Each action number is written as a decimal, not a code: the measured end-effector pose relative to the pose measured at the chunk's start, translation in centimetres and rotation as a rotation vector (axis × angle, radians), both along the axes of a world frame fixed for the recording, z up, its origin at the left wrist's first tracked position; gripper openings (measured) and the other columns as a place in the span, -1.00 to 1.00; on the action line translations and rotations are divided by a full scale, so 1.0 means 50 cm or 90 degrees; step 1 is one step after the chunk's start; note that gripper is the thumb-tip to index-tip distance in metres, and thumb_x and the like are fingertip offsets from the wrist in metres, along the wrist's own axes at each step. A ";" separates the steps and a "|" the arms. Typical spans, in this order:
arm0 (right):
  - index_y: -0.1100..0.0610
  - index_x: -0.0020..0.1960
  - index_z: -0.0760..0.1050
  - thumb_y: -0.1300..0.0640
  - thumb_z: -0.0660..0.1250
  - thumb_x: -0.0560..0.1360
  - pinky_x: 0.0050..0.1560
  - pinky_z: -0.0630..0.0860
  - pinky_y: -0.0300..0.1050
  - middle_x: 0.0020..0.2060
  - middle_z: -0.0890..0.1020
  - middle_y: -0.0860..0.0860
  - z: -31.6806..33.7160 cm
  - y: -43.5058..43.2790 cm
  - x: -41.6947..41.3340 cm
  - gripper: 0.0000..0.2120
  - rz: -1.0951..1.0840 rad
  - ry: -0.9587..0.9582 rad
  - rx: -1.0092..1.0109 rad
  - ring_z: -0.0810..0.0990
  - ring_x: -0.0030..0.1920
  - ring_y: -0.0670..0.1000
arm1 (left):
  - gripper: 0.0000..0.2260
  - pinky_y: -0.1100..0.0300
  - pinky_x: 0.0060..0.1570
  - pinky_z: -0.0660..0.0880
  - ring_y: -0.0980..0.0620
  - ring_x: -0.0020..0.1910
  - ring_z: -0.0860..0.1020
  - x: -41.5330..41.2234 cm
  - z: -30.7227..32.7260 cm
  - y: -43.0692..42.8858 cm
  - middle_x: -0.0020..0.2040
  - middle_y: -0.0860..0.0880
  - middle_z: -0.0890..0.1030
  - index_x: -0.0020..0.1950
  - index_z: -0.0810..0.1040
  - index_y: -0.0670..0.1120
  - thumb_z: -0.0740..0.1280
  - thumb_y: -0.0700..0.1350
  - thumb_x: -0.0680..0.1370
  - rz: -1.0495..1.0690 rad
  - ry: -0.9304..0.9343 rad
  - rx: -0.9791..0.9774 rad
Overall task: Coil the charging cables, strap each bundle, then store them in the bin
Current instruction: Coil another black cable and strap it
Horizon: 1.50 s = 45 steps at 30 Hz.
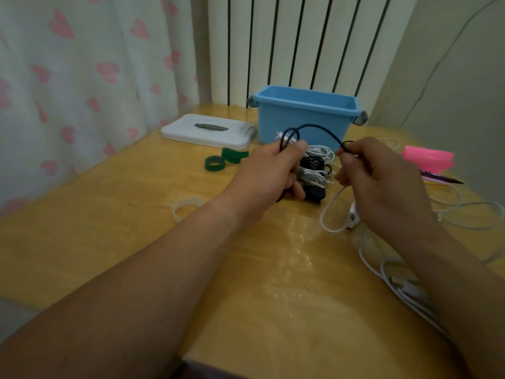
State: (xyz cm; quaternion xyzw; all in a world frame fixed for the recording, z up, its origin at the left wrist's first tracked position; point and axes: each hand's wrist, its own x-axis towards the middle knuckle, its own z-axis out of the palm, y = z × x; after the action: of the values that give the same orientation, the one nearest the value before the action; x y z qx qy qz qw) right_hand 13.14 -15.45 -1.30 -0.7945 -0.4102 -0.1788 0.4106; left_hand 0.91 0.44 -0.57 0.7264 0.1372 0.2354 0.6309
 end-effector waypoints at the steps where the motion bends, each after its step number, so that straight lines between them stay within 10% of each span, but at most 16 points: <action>1: -0.06 0.15 0.57 -0.01 0.28 0.71 -0.05 0.63 0.13 -0.19 0.69 -0.15 0.000 0.001 -0.004 -0.89 0.002 0.009 0.014 0.68 -0.15 -0.09 | -0.67 0.05 -0.19 0.54 -0.11 -0.29 0.66 0.000 -0.001 -0.004 -0.39 -0.05 0.47 -0.07 0.53 -0.11 0.23 0.06 0.77 -0.019 0.007 0.002; 11: -0.04 0.00 0.57 0.00 0.36 0.65 -0.17 0.59 0.08 -0.22 0.66 -0.11 -0.014 0.026 -0.049 -0.92 0.064 -0.005 -0.035 0.63 -0.20 -0.04 | -0.78 0.34 -0.34 0.39 0.27 -0.42 0.50 0.009 -0.006 -0.026 -0.41 0.22 0.54 -0.13 0.54 0.03 0.38 0.01 0.71 0.017 -0.087 0.044; 24: -0.02 -0.07 0.51 -0.11 0.31 0.65 -0.27 0.39 -0.02 -0.26 0.61 -0.10 -0.022 0.036 -0.063 -0.80 0.075 -0.104 -0.164 0.57 -0.22 0.04 | -0.62 0.02 -0.05 0.61 0.01 -0.14 0.63 0.015 0.005 -0.011 -0.20 -0.06 0.61 -0.09 0.51 -0.06 0.18 0.16 0.76 0.012 -0.182 -0.287; 27: -0.01 0.01 0.58 -0.09 0.34 0.63 -0.15 0.39 -0.02 -0.19 0.67 -0.07 -0.023 0.027 -0.048 -0.84 0.045 -0.130 -0.253 0.61 -0.13 0.08 | -0.63 0.16 -0.31 0.58 0.05 -0.37 0.48 0.001 0.022 0.017 -0.31 -0.02 0.44 -0.10 0.43 -0.04 0.14 0.16 0.78 -0.010 -0.266 -0.420; 30: -0.03 0.04 0.62 -0.05 0.35 0.64 0.11 0.45 0.06 -0.15 0.70 -0.09 -0.018 0.015 -0.032 -0.87 0.013 -0.139 -0.281 0.65 -0.08 0.07 | -0.62 0.25 -0.54 0.20 0.11 -0.47 0.24 -0.013 0.031 0.053 -0.37 0.04 0.33 -0.16 0.43 0.00 0.15 0.15 0.78 0.063 -0.239 -0.297; 33: -0.06 0.05 0.66 -0.01 0.38 0.62 0.19 0.48 0.11 -0.11 0.73 -0.12 -0.009 0.010 -0.022 -0.90 -0.025 -0.141 -0.232 0.67 -0.05 0.04 | -0.72 0.23 -0.50 0.25 0.12 -0.48 0.31 -0.015 0.027 0.055 -0.37 0.07 0.40 -0.10 0.46 0.02 0.28 0.13 0.75 0.096 -0.124 -0.035; 39: -0.04 0.10 0.59 0.03 0.44 0.55 0.16 0.54 0.14 -0.05 0.71 -0.10 0.004 0.010 -0.032 -0.86 -0.030 -0.121 -0.088 0.66 -0.01 0.01 | -0.80 -0.02 0.23 0.60 0.17 0.11 0.68 0.002 -0.005 0.012 0.06 0.14 0.74 0.20 0.66 0.09 0.48 0.03 0.59 -0.098 0.129 0.295; 45: 0.00 0.14 0.56 0.13 0.39 0.55 0.02 0.60 0.13 -0.05 0.70 -0.07 -0.001 0.013 -0.030 -0.83 0.027 -0.071 -0.048 0.65 -0.02 0.02 | -0.84 0.41 -0.30 0.40 0.32 -0.32 0.53 -0.005 -0.003 -0.012 -0.31 0.25 0.61 -0.05 0.64 0.04 0.35 -0.04 0.71 -0.127 0.131 0.355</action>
State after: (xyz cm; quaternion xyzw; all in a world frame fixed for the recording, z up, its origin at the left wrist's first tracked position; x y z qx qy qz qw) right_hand 11.64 -14.79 -1.34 -0.7894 -0.4553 -0.1986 0.3608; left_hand 0.68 -0.13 -0.71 0.9013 0.0587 0.1261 0.4103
